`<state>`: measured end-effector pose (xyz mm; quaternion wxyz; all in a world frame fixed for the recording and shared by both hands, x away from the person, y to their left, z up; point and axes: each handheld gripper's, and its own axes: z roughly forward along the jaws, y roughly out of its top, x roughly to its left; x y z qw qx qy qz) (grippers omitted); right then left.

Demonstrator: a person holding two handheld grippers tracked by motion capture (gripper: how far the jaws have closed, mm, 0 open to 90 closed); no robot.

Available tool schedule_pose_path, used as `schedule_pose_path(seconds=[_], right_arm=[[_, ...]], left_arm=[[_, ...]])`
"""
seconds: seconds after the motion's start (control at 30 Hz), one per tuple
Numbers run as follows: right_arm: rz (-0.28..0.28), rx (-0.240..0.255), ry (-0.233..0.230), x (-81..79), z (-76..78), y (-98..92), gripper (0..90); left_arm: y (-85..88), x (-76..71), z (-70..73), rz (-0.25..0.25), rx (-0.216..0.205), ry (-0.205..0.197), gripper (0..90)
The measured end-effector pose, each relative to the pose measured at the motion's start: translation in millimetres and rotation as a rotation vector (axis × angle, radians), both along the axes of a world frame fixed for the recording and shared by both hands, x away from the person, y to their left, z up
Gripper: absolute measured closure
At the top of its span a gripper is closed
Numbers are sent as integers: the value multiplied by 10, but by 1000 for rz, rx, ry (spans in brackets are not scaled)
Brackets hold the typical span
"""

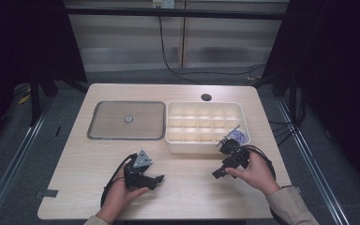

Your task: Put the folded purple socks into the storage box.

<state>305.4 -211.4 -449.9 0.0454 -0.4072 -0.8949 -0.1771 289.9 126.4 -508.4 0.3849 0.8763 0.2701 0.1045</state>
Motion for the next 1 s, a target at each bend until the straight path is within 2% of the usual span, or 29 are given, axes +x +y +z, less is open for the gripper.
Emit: schedule_pose_path(seconds=[0.2,0.53,0.7,0.8,1.0], right_arm=[[-6,11,11,-24,-77,9,275],[6,17,-14,-80,-192,31,272],[37,22,-62,-132,-251,58,254],[30,50,-74,-164,-262,51,248],[56,78,-151,-277,-305,22,215]], left_arm=[[0,0,0,0,0,0,204],[0,0,0,0,0,0,204],[0,-1,0,0,0,-1,205],[0,-1,0,0,0,0,205],[0,-1,0,0,-2,0,205]])
